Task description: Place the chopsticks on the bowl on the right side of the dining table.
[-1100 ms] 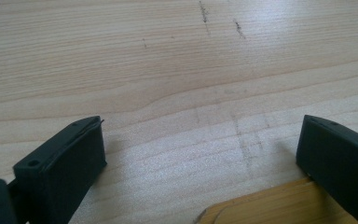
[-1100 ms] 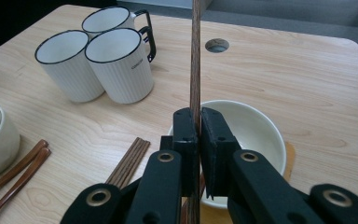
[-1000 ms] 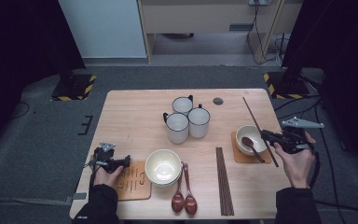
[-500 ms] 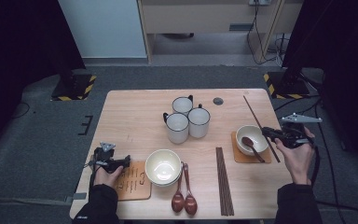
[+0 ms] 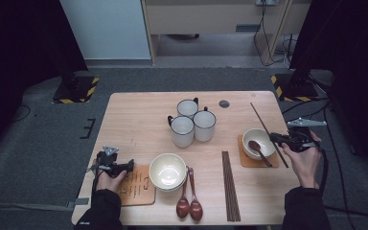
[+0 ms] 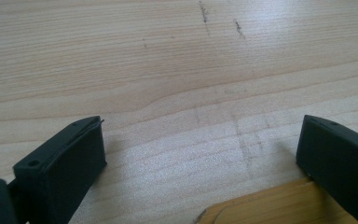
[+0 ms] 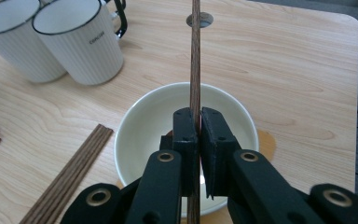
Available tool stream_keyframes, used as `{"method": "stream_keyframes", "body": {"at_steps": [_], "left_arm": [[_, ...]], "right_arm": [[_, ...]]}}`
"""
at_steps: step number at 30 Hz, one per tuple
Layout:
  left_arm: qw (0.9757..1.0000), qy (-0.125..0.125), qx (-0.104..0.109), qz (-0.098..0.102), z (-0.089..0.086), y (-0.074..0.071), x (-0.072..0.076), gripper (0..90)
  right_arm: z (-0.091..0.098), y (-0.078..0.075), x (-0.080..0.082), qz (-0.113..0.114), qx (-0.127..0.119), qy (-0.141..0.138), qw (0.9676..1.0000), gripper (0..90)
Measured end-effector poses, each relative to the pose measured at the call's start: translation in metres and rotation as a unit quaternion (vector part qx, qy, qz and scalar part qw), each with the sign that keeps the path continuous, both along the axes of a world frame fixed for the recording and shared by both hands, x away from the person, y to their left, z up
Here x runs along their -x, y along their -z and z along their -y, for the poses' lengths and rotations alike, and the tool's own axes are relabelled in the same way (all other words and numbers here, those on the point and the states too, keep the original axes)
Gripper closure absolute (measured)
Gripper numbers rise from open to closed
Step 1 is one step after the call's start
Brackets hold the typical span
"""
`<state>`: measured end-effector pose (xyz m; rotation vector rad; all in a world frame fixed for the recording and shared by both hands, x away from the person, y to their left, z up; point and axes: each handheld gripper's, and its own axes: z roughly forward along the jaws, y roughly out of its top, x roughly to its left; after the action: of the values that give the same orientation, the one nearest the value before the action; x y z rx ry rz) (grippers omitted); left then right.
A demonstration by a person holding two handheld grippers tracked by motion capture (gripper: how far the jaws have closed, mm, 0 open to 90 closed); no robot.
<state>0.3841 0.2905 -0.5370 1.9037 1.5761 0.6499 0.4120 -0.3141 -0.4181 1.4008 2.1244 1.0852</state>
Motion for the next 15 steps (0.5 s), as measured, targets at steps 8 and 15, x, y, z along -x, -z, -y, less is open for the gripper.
{"method": "stream_keyframes", "body": {"at_steps": [8,15], "left_arm": [[1.0,0.0,0.0,0.0,0.0,0.0,0.0,0.1],[1.0,0.0,0.0,0.0,0.0,0.0,0.0,0.1]], "right_arm": [[-0.005,0.008,-0.004,-0.012,0.019,-0.005,0.9997,85.1],[-0.001,0.019,-0.007,-0.026,0.026,0.0,0.9993,85.0]]}}
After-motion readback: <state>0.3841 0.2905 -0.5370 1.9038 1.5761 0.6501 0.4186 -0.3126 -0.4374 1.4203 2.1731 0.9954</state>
